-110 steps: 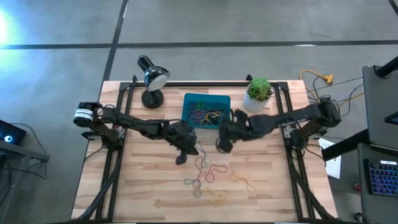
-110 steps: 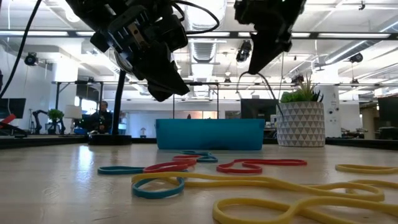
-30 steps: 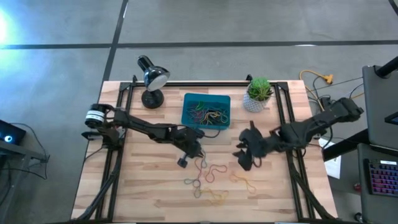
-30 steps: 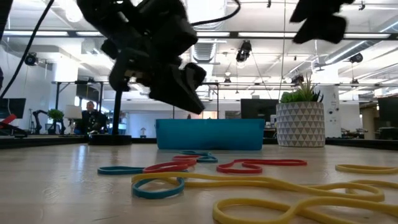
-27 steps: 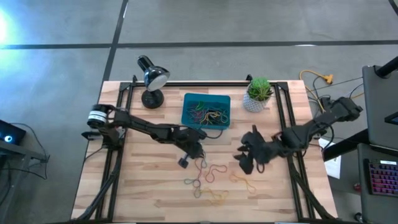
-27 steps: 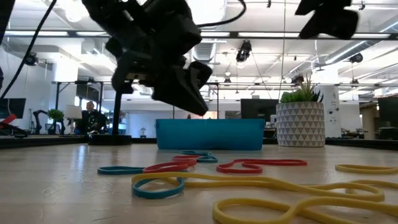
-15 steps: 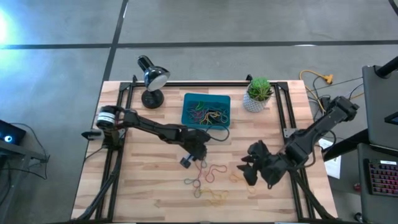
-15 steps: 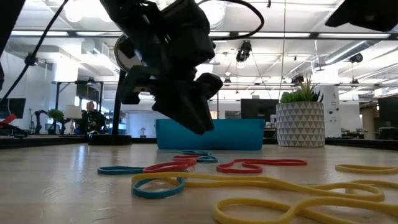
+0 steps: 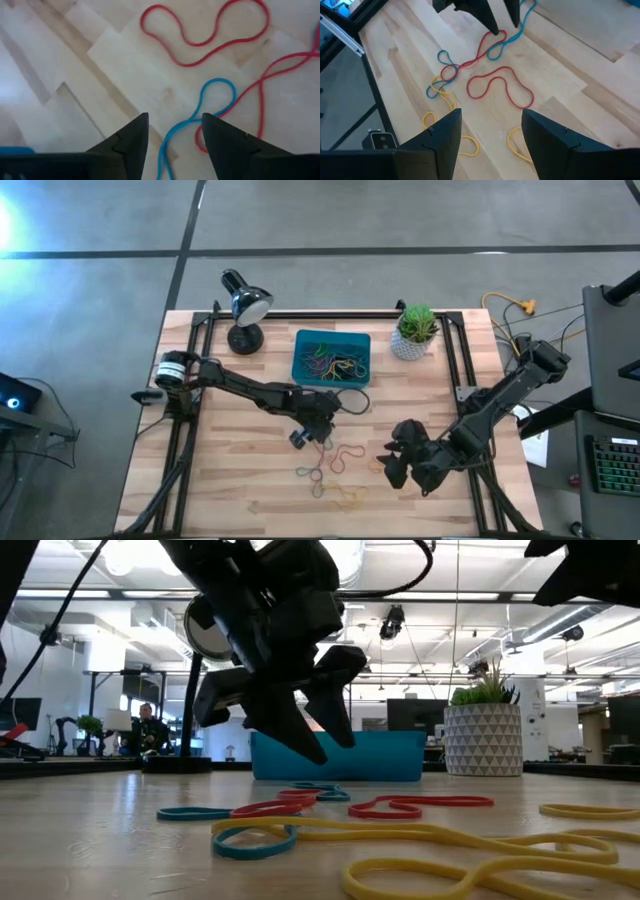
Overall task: Pick and place rubber bands into bin
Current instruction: Put the left red rubber band into the blue bin
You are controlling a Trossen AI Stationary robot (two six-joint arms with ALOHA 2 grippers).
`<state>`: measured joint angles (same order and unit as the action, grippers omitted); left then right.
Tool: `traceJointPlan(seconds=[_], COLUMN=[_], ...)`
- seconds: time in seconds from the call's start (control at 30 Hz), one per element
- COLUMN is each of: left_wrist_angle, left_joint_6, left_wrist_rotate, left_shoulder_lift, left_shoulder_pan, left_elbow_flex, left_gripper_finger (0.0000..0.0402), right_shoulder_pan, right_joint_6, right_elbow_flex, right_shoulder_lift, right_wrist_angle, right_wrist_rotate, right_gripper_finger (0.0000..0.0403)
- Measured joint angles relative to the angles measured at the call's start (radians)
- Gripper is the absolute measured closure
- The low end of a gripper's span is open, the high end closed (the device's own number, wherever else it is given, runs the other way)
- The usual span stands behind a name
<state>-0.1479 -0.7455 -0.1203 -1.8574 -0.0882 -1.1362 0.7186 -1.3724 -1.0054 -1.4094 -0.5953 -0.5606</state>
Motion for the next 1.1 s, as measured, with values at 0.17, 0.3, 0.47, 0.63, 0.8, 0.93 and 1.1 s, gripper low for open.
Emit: traceJointPlan(seconds=[0.17, 0.3, 0.47, 0.63, 0.8, 0.93, 1.1], left_wrist_angle=[-0.004, -0.032, -0.051, -0.081, -0.116, -0.147, -0.202], left_joint_6=[0.004, 0.019, 0.085, 0.139, 0.181, 0.187, 0.189], left_wrist_rotate=[0.005, 0.000, -0.027, -0.068, -0.086, -0.081, -0.083], left_shoulder_lift=[-0.049, -0.099, -0.128, -0.135, -0.123, -0.093, -0.073], left_shoulder_pan=[0.005, 0.005, 0.019, 0.043, 0.056, 0.056, 0.056], left_elbow_flex=[-0.017, -0.059, -0.088, -0.099, -0.105, -0.121, -0.134], left_gripper_finger=[0.0233, 0.0233, 0.0233, 0.0233, 0.0233, 0.0233, 0.0233], right_shoulder_pan=[0.004, 0.004, 0.004, 0.004, 0.004, 0.004, 0.004], right_joint_6=[-0.010, -0.013, -0.016, -0.015, -0.013, -0.011, -0.005], right_elbow_flex=[0.000, 0.000, 0.000, 0.000, 0.000, 0.000, 0.000], right_shoulder_lift=[-0.013, -0.013, -0.013, -0.013, -0.013, -0.013, -0.013], right_wrist_angle=[0.009, 0.012, 0.025, 0.030, 0.030, 0.029, 0.026], right_wrist_rotate=[-0.016, -0.019, -0.019, -0.019, -0.019, -0.019, -0.019], right_gripper_finger=[0.0209, 0.0209, 0.0209, 0.0209, 0.0209, 0.0209, 0.0209])
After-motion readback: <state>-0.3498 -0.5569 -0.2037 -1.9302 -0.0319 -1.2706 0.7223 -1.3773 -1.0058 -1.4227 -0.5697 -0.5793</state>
